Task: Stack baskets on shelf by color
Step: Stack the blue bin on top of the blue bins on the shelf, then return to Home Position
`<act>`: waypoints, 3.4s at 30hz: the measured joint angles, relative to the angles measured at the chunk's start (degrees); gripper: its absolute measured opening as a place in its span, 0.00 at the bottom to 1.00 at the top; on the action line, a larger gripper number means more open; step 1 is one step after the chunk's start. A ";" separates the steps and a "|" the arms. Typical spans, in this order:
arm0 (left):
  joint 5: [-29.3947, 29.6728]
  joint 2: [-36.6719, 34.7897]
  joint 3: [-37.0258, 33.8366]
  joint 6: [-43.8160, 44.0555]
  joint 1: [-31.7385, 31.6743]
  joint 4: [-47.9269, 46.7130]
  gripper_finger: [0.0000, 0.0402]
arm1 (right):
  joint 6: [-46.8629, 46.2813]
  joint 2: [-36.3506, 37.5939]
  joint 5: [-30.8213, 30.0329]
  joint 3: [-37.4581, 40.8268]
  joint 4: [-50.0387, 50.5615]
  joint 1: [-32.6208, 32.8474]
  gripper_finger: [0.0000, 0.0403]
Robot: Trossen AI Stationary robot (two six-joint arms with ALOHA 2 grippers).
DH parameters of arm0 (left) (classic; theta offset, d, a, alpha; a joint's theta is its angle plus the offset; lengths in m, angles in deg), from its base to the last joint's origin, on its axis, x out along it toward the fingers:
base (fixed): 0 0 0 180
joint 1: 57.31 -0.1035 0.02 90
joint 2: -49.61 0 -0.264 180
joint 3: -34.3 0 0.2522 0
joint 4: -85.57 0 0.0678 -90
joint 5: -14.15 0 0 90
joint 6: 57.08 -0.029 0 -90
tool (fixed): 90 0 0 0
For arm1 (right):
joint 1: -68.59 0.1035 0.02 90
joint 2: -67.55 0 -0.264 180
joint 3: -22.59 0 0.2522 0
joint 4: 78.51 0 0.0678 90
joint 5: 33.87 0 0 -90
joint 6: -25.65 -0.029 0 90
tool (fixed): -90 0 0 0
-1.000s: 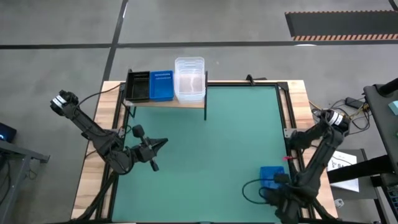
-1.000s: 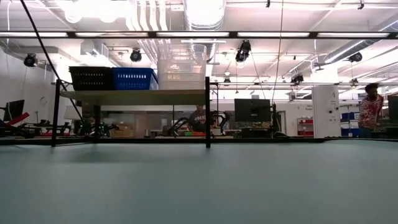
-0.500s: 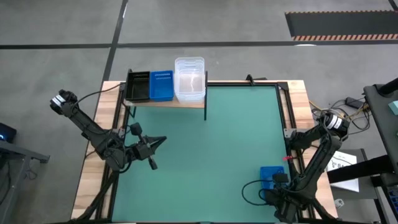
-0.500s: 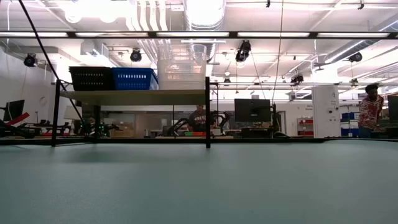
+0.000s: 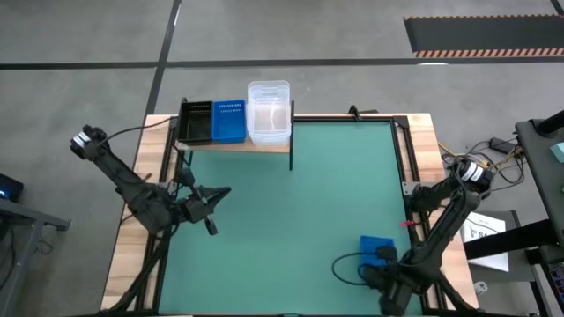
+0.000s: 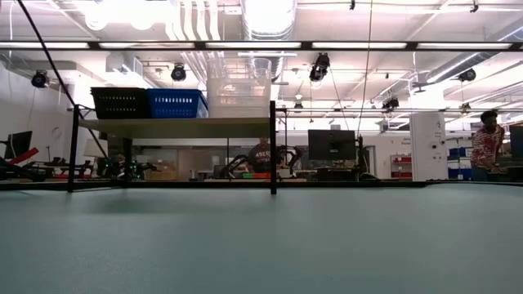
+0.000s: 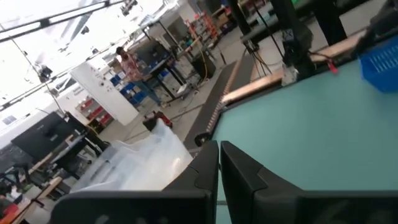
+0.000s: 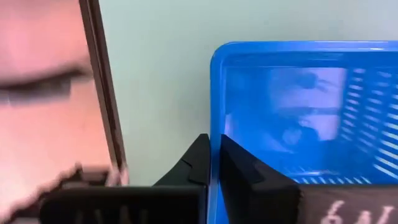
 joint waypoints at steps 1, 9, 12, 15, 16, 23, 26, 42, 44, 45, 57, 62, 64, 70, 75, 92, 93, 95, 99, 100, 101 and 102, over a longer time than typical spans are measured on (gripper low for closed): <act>0.00 -1.21 0.02 -0.60 0.00 0.06 0.00 | 0.38 0.00 -1.69 -1.40 0.63 -1.02 0.03; -0.02 -10.73 -3.49 -1.33 0.00 1.52 0.00 | 14.26 0.00 -14.25 -15.14 4.62 -11.26 0.02; -0.19 -12.71 -4.63 0.20 0.00 1.51 0.00 | 23.91 0.02 -20.69 -20.88 4.64 -14.58 0.02; -0.75 -13.76 -5.45 1.66 0.00 2.48 0.00 | 34.46 0.02 -26.77 -26.13 3.30 -17.48 0.02; -1.21 -13.90 -5.68 1.62 0.00 3.01 0.00 | 37.54 0.05 -28.45 -27.43 2.34 -18.46 0.02; -2.95 -14.07 -5.97 1.46 0.04 6.32 0.00 | 53.79 0.05 -34.10 -32.81 -8.40 -27.57 0.02; -2.99 -14.23 -6.04 -2.51 0.36 11.13 0.00 | 62.38 -0.64 -34.18 -34.25 -14.39 -31.90 0.02; -6.96 -19.96 -10.44 -25.49 0.72 27.80 0.00 | 75.87 -17.17 -18.36 -56.84 -21.81 -55.37 0.02; -7.38 -21.34 -11.04 -26.16 0.72 27.76 0.00 | 77.80 -20.07 -18.32 -60.62 -21.81 -57.28 0.02; -7.50 -22.02 -11.30 -26.63 0.72 27.71 0.00 | 78.49 -21.48 -18.25 -62.38 -21.74 -58.18 0.02; -9.14 -31.00 -14.71 -30.10 0.68 27.37 0.00 | 81.13 -32.11 -11.70 -69.91 -21.12 -65.41 0.02; -10.89 -35.05 -15.67 -30.05 0.66 27.81 0.00 | 81.65 -34.12 -11.44 -69.91 -21.46 -66.01 0.02; -11.67 -36.04 -16.06 -30.01 0.68 27.43 0.00 | 81.96 -34.64 -11.42 -69.91 -21.88 -66.21 0.02; -12.08 -37.23 -16.48 -29.94 0.68 27.50 0.00 | 82.55 -34.69 -11.49 -69.78 -22.30 -66.77 0.02; -12.25 -36.37 -16.42 -29.94 0.68 27.47 0.00 | 83.36 -34.69 -11.86 -69.70 -22.39 -66.68 0.07; -13.13 -35.92 -16.39 -29.92 0.68 27.52 0.00 | 83.27 -35.67 -11.92 -69.74 -24.17 -66.94 0.30; -13.13 -35.92 -16.39 -29.92 0.68 27.51 0.00 | 83.27 -35.62 -11.78 -69.74 -24.54 -66.89 0.30; -13.13 -35.92 -16.39 -29.90 0.68 27.50 0.00 | 83.51 -35.54 -11.64 -69.74 -24.92 -66.58 0.27; -13.13 -35.81 -16.48 -29.90 0.68 27.43 0.00 | 87.46 -33.74 -11.50 -69.74 -22.81 -64.44 0.17; -13.13 -35.81 -16.50 -29.90 0.68 27.39 0.00 | 88.64 -32.95 -11.38 -69.74 -22.03 -63.53 0.14; -13.15 -35.81 -16.49 -29.88 0.68 27.30 0.00 | 89.58 -31.83 -10.60 -69.74 -20.78 -62.68 0.11; -13.14 -35.81 -16.49 -29.79 0.68 26.64 0.00 | 89.96 -30.65 -8.99 -69.74 -18.63 -61.90 0.07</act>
